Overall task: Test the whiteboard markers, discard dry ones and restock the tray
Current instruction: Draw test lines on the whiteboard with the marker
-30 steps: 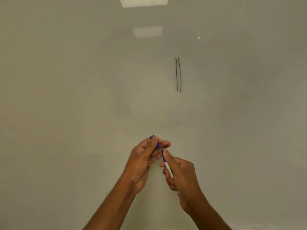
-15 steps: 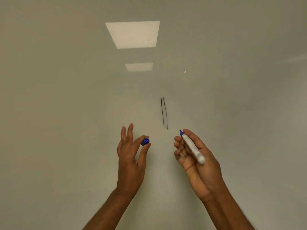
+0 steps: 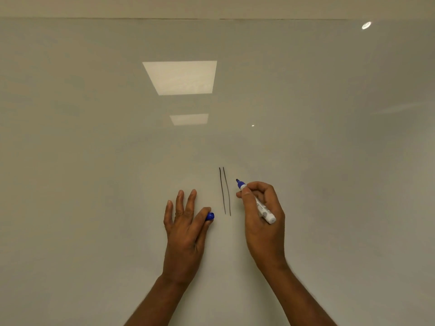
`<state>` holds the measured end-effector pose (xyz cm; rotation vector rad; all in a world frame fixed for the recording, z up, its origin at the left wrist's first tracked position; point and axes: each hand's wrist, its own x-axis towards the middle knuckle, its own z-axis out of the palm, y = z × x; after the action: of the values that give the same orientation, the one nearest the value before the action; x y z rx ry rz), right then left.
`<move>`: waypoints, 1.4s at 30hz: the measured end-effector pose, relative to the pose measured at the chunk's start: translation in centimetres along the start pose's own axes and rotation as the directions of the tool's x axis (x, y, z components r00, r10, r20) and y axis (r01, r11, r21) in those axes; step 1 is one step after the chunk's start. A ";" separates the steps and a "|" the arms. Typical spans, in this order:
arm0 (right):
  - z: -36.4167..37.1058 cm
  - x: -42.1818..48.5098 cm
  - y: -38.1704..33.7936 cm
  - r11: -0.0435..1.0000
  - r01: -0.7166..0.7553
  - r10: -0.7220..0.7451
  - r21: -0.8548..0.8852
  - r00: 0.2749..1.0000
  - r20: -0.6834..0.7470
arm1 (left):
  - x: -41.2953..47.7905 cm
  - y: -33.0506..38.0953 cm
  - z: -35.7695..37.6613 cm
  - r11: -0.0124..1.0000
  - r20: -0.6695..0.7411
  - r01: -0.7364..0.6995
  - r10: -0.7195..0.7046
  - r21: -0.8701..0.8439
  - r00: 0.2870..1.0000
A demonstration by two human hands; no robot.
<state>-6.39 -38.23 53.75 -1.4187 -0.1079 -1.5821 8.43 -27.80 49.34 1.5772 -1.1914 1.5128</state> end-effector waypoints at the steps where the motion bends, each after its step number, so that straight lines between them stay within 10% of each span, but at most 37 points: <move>1: 0.3 0.4 0.4 0.999 0.026 -0.026 -0.031 1.000 0.003 | -0.1 -0.1 0.2 1.000 -0.016 -0.013 0.013 0.012 1.000; 19: -1.4 -2.2 5.4 0.950 0.106 -0.120 -0.293 0.992 -0.030 | -0.2 -0.4 0.8 0.995 -0.089 -0.071 0.078 0.075 0.993; 42: -0.3 1.6 2.8 0.957 0.185 -0.190 -0.224 0.982 -0.003 | -0.3 -0.4 0.8 0.995 -0.089 -0.058 0.065 0.084 0.994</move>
<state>-4.42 -40.83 53.54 -1.5999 -0.0520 -1.8132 9.11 -28.36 49.01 1.5187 -1.1491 1.6745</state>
